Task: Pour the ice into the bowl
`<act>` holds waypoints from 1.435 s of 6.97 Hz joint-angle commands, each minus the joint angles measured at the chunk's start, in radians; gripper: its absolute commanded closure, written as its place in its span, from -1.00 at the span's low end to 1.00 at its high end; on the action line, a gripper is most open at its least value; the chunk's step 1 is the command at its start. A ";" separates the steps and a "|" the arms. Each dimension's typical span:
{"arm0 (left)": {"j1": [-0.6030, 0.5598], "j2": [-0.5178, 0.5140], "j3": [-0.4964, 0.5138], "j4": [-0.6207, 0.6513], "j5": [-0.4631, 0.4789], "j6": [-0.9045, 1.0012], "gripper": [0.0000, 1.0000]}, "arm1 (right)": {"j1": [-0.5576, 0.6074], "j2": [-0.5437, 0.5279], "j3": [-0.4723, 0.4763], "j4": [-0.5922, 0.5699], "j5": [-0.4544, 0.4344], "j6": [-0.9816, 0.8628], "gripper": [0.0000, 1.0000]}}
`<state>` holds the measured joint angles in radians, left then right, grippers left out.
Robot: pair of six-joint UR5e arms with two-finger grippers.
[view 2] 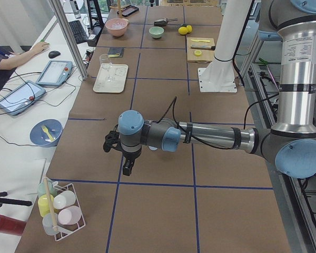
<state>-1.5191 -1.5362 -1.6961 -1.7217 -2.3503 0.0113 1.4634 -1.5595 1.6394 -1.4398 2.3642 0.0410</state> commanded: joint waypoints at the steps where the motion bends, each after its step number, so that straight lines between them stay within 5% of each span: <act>1: 0.000 -0.007 -0.002 -0.035 0.002 -0.002 -1.00 | -0.113 -0.007 -0.007 0.142 0.013 0.243 -1.00; 4: 0.000 -0.021 0.000 -0.035 0.003 -0.004 -1.00 | -0.257 -0.100 -0.107 0.609 -0.005 0.662 -1.00; 10: 0.039 0.028 -0.088 -0.177 0.034 -0.194 -1.00 | -0.379 -0.093 -0.153 0.710 -0.084 0.800 -1.00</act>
<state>-1.4996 -1.5140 -1.7753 -1.8773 -2.3250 -0.1739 1.1107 -1.6543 1.4848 -0.7344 2.3051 0.8241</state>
